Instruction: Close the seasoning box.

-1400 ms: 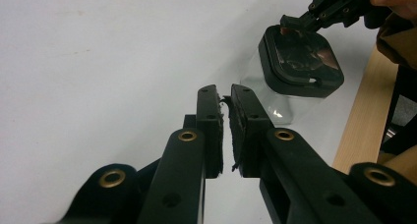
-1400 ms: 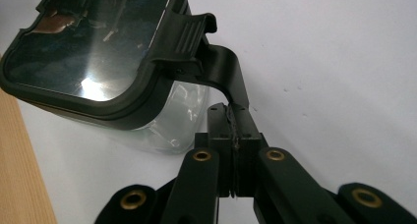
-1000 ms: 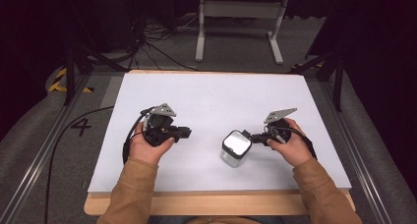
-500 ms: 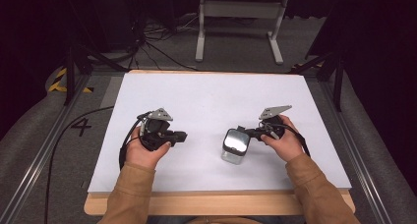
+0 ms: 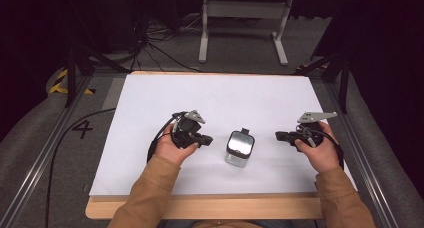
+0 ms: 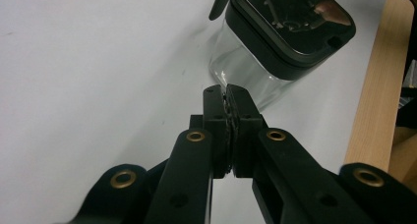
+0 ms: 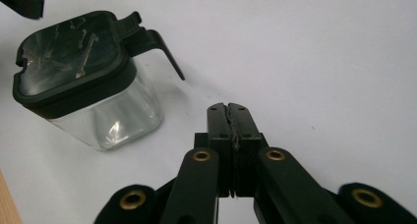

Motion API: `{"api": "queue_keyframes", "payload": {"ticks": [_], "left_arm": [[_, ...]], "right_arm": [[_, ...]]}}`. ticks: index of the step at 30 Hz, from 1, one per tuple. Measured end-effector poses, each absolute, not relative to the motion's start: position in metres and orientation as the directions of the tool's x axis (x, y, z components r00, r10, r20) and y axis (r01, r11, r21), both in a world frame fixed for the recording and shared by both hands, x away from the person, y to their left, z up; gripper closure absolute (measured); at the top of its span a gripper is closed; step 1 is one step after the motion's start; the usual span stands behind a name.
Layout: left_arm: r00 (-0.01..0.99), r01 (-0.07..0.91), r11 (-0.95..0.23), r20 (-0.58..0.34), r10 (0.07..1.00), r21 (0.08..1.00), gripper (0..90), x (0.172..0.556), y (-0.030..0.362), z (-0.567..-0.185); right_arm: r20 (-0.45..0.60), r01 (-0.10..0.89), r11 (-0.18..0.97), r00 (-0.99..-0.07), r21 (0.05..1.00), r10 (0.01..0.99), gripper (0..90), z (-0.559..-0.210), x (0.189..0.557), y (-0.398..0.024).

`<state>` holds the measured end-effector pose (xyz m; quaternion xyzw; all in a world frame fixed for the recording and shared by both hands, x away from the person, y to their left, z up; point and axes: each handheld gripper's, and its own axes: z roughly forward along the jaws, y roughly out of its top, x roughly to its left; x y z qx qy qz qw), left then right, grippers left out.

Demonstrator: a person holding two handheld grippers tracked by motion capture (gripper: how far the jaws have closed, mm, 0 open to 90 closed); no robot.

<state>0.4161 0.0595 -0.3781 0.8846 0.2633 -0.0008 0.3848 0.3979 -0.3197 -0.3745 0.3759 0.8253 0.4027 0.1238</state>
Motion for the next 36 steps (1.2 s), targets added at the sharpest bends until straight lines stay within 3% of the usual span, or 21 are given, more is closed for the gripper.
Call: {"api": "queue_keyframes", "payload": {"ticks": [12, 36], "left_arm": [[0.872, 0.453, -0.588, -0.198, 0.447, 0.669, 89.5, 0.425, 0.027, -0.404], [0.913, 0.402, -0.663, -0.216, 0.347, 0.632, 89.4, 0.412, 0.009, -0.408]], "right_arm": [[0.103, 0.538, 0.367, -0.655, 0.759, 0.749, 90.0, -0.374, 0.385, -0.336], [0.109, 0.533, 0.37, -0.667, 0.76, 0.737, 89.7, -0.376, 0.387, -0.333]]}}
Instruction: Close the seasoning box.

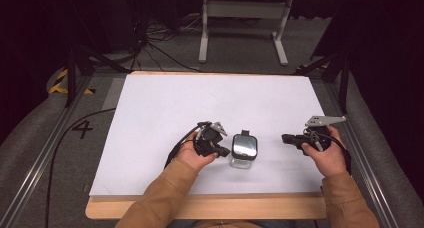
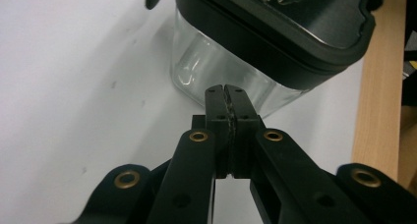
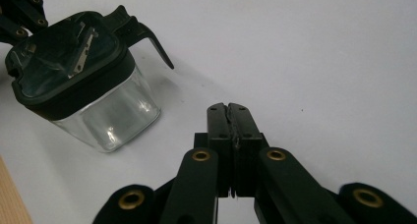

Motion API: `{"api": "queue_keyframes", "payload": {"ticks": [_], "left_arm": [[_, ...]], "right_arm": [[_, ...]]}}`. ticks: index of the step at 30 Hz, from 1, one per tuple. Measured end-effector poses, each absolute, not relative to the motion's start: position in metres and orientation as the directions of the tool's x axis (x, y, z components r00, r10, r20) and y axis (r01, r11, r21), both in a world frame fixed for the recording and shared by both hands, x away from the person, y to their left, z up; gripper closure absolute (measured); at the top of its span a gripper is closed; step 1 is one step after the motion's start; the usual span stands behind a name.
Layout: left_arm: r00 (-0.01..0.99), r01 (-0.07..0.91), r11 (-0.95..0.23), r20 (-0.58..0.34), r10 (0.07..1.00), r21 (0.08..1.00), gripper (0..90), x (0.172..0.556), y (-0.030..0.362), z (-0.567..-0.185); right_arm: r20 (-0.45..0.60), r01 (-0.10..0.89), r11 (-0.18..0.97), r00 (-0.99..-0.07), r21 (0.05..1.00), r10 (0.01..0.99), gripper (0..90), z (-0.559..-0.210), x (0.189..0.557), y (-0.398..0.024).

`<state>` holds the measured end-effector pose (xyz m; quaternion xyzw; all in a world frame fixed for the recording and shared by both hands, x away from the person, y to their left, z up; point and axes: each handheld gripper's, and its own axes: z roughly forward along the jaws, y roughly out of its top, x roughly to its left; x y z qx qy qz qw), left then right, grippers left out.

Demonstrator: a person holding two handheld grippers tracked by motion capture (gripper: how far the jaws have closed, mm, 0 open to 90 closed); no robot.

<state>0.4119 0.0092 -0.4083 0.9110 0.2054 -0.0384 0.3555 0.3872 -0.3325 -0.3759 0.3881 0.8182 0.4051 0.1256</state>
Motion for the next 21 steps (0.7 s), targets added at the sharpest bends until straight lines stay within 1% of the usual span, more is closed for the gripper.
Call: {"api": "queue_keyframes", "payload": {"ticks": [4, 11, 17, 21], "left_arm": [[0.925, 0.376, -0.689, -0.205, 0.321, 0.619, 89.3, 0.407, 0.003, -0.407], [0.924, 0.379, -0.693, -0.213, 0.317, 0.613, 88.1, 0.406, 0.001, -0.406], [0.912, 0.395, -0.664, -0.185, 0.365, 0.635, 84.5, 0.406, 0.014, -0.394], [0.894, 0.419, -0.618, -0.183, 0.409, 0.666, 82.4, 0.403, 0.035, -0.377]], "right_arm": [[0.108, 0.532, 0.374, -0.671, 0.76, 0.734, 89.7, -0.376, 0.387, -0.332], [0.104, 0.529, 0.377, -0.672, 0.76, 0.733, 89.6, -0.376, 0.388, -0.331], [0.102, 0.518, 0.376, -0.679, 0.768, 0.727, 88.1, -0.372, 0.388, -0.33], [0.1, 0.5, 0.374, -0.692, 0.781, 0.715, 82.5, -0.363, 0.39, -0.327]]}}
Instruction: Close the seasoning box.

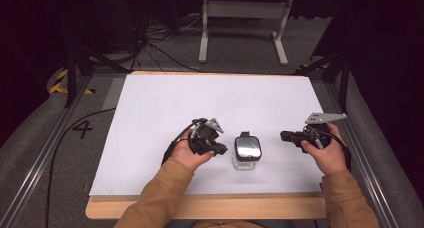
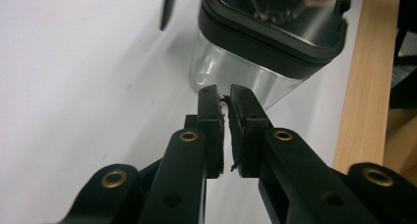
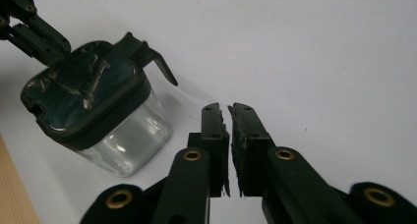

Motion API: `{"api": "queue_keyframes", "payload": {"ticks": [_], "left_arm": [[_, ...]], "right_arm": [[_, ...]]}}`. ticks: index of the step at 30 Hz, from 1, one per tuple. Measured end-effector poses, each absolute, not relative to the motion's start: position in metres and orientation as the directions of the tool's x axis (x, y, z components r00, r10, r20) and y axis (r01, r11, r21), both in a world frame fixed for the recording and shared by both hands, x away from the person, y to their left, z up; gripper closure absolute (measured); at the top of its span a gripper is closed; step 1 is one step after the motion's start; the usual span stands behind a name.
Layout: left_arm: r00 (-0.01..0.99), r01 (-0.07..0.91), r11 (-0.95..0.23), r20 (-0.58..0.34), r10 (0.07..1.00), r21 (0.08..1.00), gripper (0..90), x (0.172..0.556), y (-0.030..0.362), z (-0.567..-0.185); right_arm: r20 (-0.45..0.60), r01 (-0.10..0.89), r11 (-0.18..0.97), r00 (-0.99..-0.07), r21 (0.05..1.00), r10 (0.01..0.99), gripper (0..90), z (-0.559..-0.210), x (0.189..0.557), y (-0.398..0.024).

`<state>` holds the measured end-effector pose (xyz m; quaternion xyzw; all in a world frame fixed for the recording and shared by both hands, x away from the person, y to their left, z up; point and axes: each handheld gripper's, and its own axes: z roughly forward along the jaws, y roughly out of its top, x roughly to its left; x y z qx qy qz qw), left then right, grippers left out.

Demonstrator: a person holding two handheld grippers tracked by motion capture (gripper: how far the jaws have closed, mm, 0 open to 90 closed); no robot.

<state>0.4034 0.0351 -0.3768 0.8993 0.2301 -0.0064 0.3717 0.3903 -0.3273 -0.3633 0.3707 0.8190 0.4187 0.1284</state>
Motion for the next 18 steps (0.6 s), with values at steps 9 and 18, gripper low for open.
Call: {"api": "queue_keyframes", "payload": {"ticks": [9, 18], "left_arm": [[0.818, 0.487, -0.537, -0.143, 0.558, 0.689, 77.0, 0.398, 0.096, -0.36], [0.743, 0.538, -0.479, -0.122, 0.659, 0.694, 75.0, 0.404, 0.136, -0.364]], "right_arm": [[0.104, 0.464, 0.343, -0.703, 0.817, 0.704, 73.4, -0.343, 0.401, -0.329], [0.078, 0.5, 0.361, -0.661, 0.787, 0.746, 68.1, -0.351, 0.416, -0.339]]}}
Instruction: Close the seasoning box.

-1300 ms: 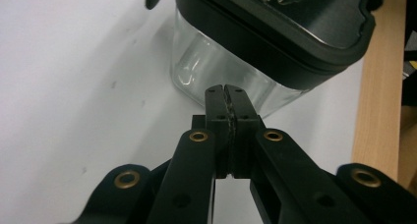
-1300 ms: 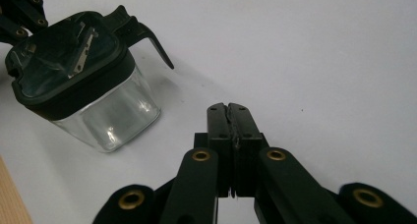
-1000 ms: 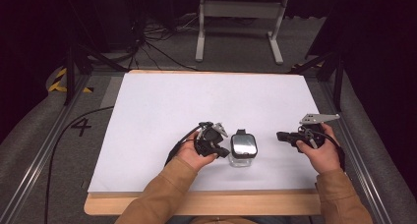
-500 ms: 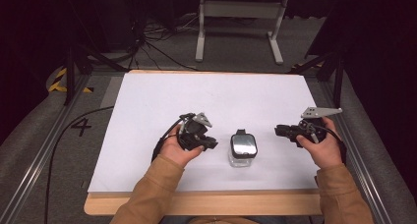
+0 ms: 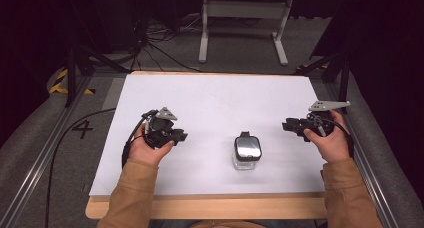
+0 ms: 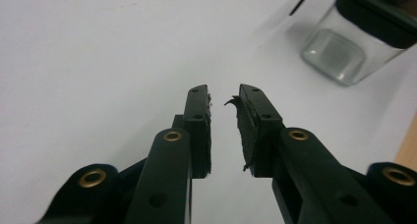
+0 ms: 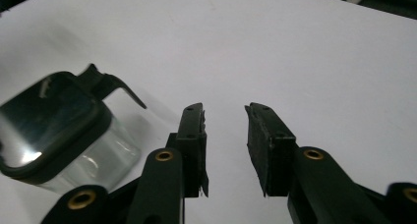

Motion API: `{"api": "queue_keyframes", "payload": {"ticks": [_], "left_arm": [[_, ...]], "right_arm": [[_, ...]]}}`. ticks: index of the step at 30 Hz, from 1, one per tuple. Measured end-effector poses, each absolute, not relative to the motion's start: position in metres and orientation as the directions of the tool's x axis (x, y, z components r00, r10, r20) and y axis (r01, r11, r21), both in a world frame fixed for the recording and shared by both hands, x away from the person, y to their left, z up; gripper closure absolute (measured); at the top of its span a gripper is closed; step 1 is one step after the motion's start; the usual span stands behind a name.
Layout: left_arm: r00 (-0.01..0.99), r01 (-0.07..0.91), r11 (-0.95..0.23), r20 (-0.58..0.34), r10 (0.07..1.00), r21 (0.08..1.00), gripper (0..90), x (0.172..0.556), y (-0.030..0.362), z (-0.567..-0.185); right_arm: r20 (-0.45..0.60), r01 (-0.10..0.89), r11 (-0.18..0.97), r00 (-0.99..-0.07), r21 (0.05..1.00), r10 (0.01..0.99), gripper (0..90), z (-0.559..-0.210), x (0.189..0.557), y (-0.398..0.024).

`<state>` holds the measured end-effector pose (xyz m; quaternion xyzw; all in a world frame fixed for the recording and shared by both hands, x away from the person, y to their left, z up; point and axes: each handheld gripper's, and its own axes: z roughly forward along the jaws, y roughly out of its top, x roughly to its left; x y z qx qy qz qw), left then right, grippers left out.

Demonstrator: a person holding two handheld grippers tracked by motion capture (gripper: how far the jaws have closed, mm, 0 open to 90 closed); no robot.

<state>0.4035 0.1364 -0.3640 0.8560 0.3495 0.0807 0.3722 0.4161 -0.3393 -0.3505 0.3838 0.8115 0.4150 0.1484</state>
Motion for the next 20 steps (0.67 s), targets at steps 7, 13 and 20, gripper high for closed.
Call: {"api": "queue_keyframes", "payload": {"ticks": [7, 13, 20], "left_arm": [[0.689, 0.59, -0.415, -0.163, 0.706, 0.693, 73.1, 0.419, 0.157, -0.386], [0.653, 0.624, -0.375, -0.194, 0.732, 0.686, 71.2, 0.429, 0.166, -0.403], [0.642, 0.634, -0.351, -0.216, 0.736, 0.689, 68.4, 0.43, 0.167, -0.406]], "right_arm": [[0.06, 0.56, 0.36, -0.594, 0.746, 0.802, 60.1, -0.37, 0.427, -0.355], [0.045, 0.603, 0.352, -0.544, 0.716, 0.838, 52.1, -0.392, 0.436, -0.361], [0.06, 0.612, 0.337, -0.534, 0.715, 0.843, 50.6, -0.398, 0.437, -0.36]]}}
